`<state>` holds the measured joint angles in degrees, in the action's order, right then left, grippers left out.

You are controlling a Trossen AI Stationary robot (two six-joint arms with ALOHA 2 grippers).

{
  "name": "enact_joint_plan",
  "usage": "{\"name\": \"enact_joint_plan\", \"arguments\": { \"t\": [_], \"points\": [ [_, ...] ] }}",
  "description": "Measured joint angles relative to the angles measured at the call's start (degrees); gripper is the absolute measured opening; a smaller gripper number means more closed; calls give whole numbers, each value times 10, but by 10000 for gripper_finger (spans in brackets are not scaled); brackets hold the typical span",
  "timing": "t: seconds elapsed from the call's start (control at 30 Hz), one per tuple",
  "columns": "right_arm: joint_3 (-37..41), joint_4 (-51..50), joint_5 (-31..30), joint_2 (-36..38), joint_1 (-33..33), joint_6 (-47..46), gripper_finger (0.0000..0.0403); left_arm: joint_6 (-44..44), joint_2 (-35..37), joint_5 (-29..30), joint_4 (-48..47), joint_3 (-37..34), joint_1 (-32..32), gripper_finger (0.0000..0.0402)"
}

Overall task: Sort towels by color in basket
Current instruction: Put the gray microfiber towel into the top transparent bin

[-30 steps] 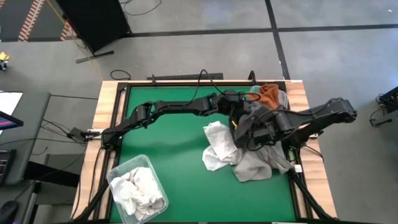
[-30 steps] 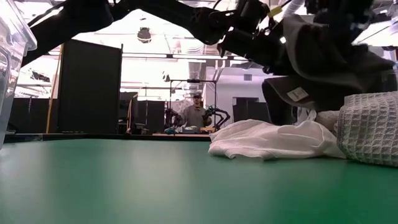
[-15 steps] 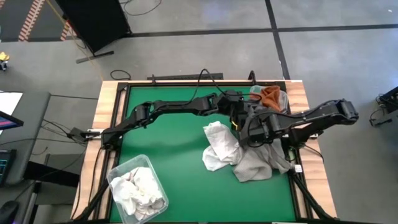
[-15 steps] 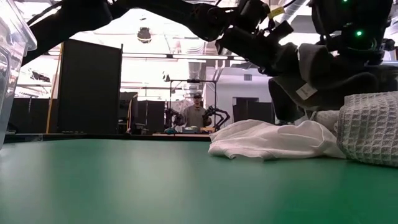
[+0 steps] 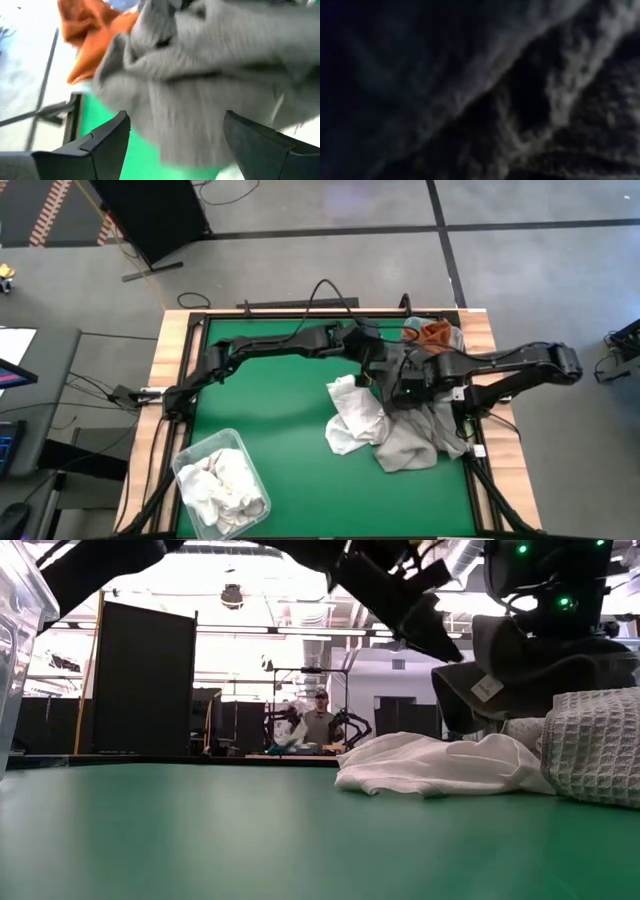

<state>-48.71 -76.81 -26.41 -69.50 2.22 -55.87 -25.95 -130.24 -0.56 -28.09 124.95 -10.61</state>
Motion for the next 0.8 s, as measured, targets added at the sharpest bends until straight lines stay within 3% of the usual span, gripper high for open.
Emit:
{"name": "enact_joint_plan", "arguments": {
  "t": [0.17, 0.37, 0.5, 0.8],
  "points": [
    [2, 31, 38, 28, 23, 36, 61, -24, 26, 11, -86, 0, -6, 306],
    [3, 49, 76, 50, 47, 73, 61, -27, 25, -63, -144, -22, -21, 306],
    [2, 56, 102, 50, 58, 98, 65, -11, 24, -92, -97, -81, -28, 306],
    [13, 145, 178, 49, 69, 151, 72, 49, 23, -168, 112, -199, -18, 306]
  ]
}}
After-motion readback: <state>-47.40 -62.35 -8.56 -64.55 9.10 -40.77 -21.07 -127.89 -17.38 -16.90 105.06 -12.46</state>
